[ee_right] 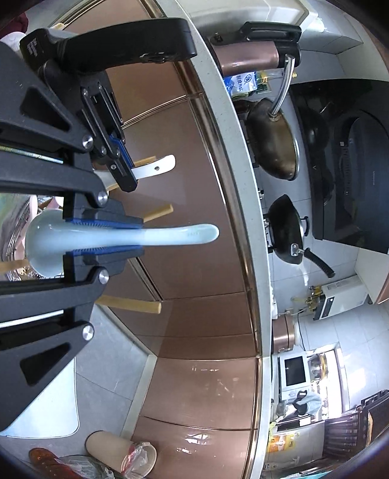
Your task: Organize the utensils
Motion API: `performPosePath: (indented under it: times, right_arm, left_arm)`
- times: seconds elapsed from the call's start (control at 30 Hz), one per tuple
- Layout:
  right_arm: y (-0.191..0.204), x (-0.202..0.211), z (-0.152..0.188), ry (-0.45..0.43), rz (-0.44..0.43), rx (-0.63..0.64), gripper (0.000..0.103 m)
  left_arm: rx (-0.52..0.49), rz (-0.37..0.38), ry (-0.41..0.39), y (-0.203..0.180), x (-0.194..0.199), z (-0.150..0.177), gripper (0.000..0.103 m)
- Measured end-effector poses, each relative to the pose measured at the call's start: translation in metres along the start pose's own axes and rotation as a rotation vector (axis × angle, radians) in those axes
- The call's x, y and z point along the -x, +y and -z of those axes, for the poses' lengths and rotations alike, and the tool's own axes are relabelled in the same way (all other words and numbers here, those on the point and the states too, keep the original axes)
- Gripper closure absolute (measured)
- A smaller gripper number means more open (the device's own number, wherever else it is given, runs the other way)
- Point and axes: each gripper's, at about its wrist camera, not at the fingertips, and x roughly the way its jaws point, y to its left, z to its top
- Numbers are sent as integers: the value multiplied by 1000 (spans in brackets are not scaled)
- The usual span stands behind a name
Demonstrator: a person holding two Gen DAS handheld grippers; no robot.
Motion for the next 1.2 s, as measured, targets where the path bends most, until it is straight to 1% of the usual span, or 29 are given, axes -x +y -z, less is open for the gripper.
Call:
performPosePath:
  times: [0.2,0.4,0.73,0.97,1.1,1.17,1.2]
  right_arm:
    - [-4,-7,5,21,9,0,92]
    - [-7,-8,4,27,8,-9,91]
    - [-5,1,1,24,10,-18,91]
    - [-1,21,-2,13,19,-20,91]
    - [2,40,-4,1,29,-26,91]
    - [4,52,-4,-4,39,-28,91]
    - [5,57,-5,-5,43,-28,91]
  left_arm:
    - [-27,0,3,-6,-10,5,98]
    - [-8,3,26,-3,-20,5,98]
    - [12,15,32,3,-13,8,95]
    - [8,17,17,1,5,5,87]
    - [13,13,4,2,25,1,83]
    - [15,6,-9,2,37,0,74]
    - [18,6,-15,3,43,-1,73]
